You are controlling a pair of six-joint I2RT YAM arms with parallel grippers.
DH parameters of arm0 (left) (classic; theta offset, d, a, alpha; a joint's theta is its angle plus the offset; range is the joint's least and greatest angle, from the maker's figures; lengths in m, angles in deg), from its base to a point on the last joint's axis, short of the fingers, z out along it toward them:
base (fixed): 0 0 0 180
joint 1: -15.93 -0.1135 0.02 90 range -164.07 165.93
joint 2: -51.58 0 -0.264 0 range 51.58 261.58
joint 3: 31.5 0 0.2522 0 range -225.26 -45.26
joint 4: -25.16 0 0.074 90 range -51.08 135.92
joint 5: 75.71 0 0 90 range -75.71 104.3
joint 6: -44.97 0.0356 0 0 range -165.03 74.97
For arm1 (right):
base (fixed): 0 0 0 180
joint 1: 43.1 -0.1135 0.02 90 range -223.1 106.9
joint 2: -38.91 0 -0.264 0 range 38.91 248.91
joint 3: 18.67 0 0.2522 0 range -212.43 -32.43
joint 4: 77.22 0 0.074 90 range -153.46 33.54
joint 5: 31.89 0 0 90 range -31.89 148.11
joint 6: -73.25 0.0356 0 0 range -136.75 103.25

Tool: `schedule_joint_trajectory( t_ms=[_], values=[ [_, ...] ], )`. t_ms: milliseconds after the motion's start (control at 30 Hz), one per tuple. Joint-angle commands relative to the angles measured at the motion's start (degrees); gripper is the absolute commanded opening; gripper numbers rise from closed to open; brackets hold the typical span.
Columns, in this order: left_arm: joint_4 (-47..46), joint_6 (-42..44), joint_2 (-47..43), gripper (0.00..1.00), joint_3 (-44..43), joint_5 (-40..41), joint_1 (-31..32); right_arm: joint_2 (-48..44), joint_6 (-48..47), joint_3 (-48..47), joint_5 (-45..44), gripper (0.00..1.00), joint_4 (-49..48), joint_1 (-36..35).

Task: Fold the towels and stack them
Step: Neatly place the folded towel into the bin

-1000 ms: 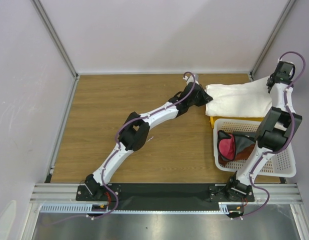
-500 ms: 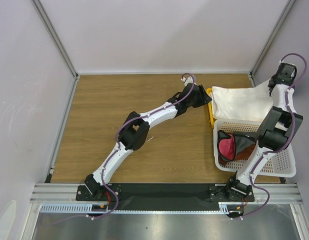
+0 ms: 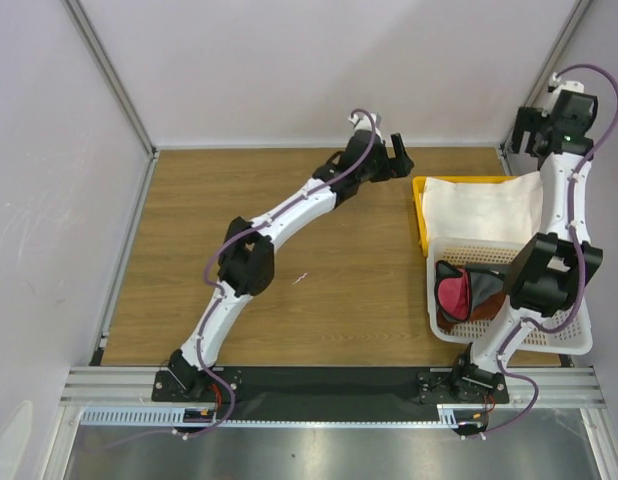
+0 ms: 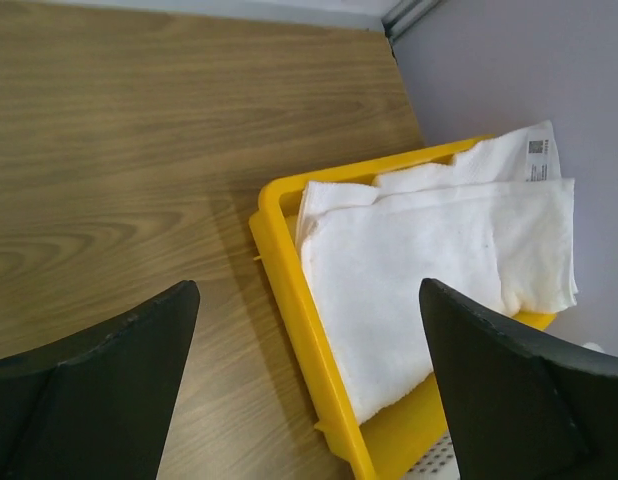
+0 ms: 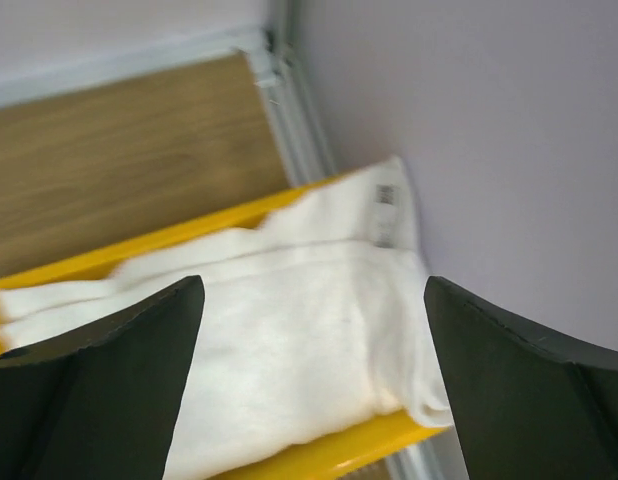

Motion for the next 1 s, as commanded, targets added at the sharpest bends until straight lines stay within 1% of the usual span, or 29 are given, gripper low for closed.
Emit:
schedule_joint_trajectory(
  t_ms=[0, 33, 67, 133, 167, 200, 233, 267, 333, 367, 400, 433, 467, 533, 667, 767, 867, 967],
  values=[
    [5.2, 7.4, -12.2, 0.97, 1.7, 1.0, -2.2, -6.2, 6.2, 0.8, 4.7, 0.98, -0.1, -3.5],
    [6.3, 9.4, -14.1, 0.97, 2.9, 1.1, -3.3, -6.7, 7.9, 3.5, 7.8, 0.98, -0.3, -4.3],
    [7.4, 10.4, -17.3, 0.98, 4.1, 1.5, -3.8, -7.5, 9.9, 4.8, 9.1, 0.98, -0.3, -5.8],
    [10.5, 13.1, -21.1, 0.98, 8.7, 2.8, -5.5, -7.8, 11.5, 9.2, 10.4, 0.98, -0.1, -7.4],
    [11.8, 14.1, -24.8, 0.98, 12.4, 2.9, -6.0, -7.2, 11.9, 10.4, 10.7, 0.97, 0.5, -8.8],
    [12.3, 15.8, -26.5, 0.99, 14.5, 3.0, -7.1, -7.0, 13.4, 11.3, 11.0, 0.96, 1.1, -9.3],
    [12.6, 16.7, -28.1, 0.99, 16.6, 2.7, -7.6, -6.5, 14.0, 13.2, 13.1, 0.94, 2.2, -9.6],
    [13.3, 17.3, -31.6, 0.99, 20.8, 2.6, -8.0, -6.1, 15.4, 14.4, 14.4, 0.89, 2.4, -9.9],
    [13.9, 18.5, -35.0, 0.98, 25.3, 1.6, -9.3, -5.4, 16.7, 16.7, 16.8, 0.86, 2.6, -10.2],
    [13.8, 18.8, -36.5, 0.98, 30.2, 1.2, -10.0, -5.3, 17.7, 18.9, 17.0, 0.85, 2.3, -10.4],
    [13.7, 19.3, -39.9, 0.99, 32.6, 1.0, -10.0, -5.2, 18.2, 20.2, 17.0, 0.85, 1.3, -10.6],
    [13.5, 19.3, -41.3, 0.99, 35.3, 1.2, -10.3, -5.1, 18.2, 21.2, 17.3, 0.84, 0.9, -10.8],
    [12.9, 19.3, -42.7, 0.99, 40.3, 1.2, -10.5, -5.2, 18.7, 22.9, 17.3, 0.84, 0.5, -11.0],
    [12.0, 18.7, -46.7, 0.99, 45.3, 0.2, -11.1, -4.8, 19.1, 24.1, 16.6, 0.84, -1.0, -11.8],
    [12.4, 16.4, -50.9, 0.99, 55.5, 0.4, -13.0, -2.7, 20.1, 24.5, 14.7, 0.84, -1.3, -14.0],
    [11.5, 14.1, -53.4, 0.99, 60.3, -0.7, -14.7, -0.9, 20.4, 24.8, 13.2, 0.85, -1.8, -15.3],
    [11.4, 12.1, -55.1, 0.99, 62.7, -2.4, -18.1, 0.8, 20.9, 25.1, 11.6, 0.85, -2.2, -16.2],
    [11.8, 12.6, -57.2, 0.99, 63.8, -2.9, -19.7, 1.9, 22.4, 24.9, 10.6, 0.85, -2.1, -16.4]
  ],
)
